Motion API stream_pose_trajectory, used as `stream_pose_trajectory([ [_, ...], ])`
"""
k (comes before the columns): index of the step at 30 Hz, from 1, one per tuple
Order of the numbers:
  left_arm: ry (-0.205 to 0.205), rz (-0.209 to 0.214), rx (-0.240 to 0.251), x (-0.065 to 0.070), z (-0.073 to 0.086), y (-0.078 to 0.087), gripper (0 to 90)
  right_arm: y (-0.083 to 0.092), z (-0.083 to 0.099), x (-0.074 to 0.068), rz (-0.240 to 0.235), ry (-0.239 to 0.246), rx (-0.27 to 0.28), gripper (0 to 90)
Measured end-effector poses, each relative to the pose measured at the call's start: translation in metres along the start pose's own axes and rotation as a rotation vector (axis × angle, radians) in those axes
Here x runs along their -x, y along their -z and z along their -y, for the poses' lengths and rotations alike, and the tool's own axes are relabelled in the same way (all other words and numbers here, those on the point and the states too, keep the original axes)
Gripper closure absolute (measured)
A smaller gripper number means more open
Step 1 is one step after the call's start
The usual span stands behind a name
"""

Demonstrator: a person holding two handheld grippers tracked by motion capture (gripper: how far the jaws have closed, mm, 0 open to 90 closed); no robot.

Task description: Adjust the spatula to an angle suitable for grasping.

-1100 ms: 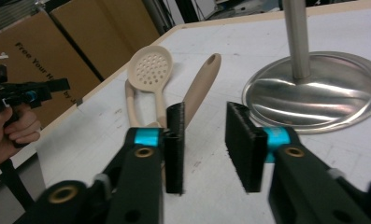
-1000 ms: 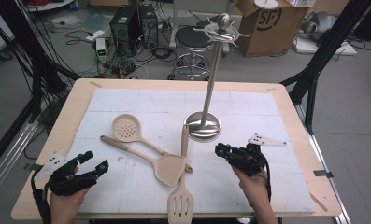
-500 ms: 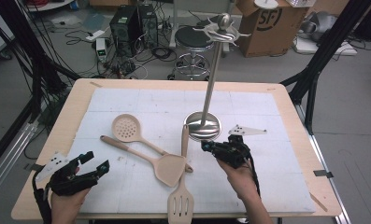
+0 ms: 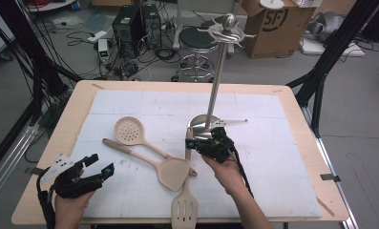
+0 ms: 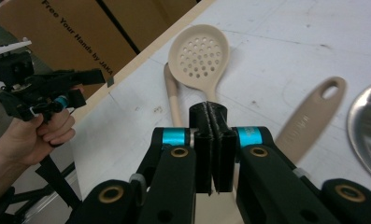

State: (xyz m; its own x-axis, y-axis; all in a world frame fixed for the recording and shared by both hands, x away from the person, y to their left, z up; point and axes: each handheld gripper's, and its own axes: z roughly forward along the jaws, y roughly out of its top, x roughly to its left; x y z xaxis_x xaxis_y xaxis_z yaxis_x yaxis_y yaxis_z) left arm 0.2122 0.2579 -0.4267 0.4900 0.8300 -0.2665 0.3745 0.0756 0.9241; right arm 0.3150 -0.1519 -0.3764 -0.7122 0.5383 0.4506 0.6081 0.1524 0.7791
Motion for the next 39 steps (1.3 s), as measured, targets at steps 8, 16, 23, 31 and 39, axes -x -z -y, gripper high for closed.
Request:
stream_pose_trajectory([
  [8, 0.001, 0.003, -0.001, 0.0, 0.0, 0.0, 22.3, -0.022, -0.013, -0.004, -0.032, -0.027, -0.004, 88.5],
  [16, 0.0, 0.004, -0.003, 0.0, 0.0, 0.0, 22.3, -0.049, -0.022, -0.013, -0.056, -0.011, -0.064, 89.3],
  [23, 0.003, 0.007, -0.006, -0.001, 0.0, -0.001, 22.5, -0.068, -0.022, -0.017, -0.091, -0.033, -0.101, 89.4],
  [31, -0.002, 0.012, -0.006, 0.0, 0.0, -0.001, 22.5, -0.091, -0.03, -0.028, -0.099, -0.019, -0.157, 89.4],
  [39, 0.001, 0.012, -0.003, -0.001, 0.001, 0.0, 22.6, -0.128, -0.037, -0.036, -0.08, 0.017, -0.262, 89.4],
])
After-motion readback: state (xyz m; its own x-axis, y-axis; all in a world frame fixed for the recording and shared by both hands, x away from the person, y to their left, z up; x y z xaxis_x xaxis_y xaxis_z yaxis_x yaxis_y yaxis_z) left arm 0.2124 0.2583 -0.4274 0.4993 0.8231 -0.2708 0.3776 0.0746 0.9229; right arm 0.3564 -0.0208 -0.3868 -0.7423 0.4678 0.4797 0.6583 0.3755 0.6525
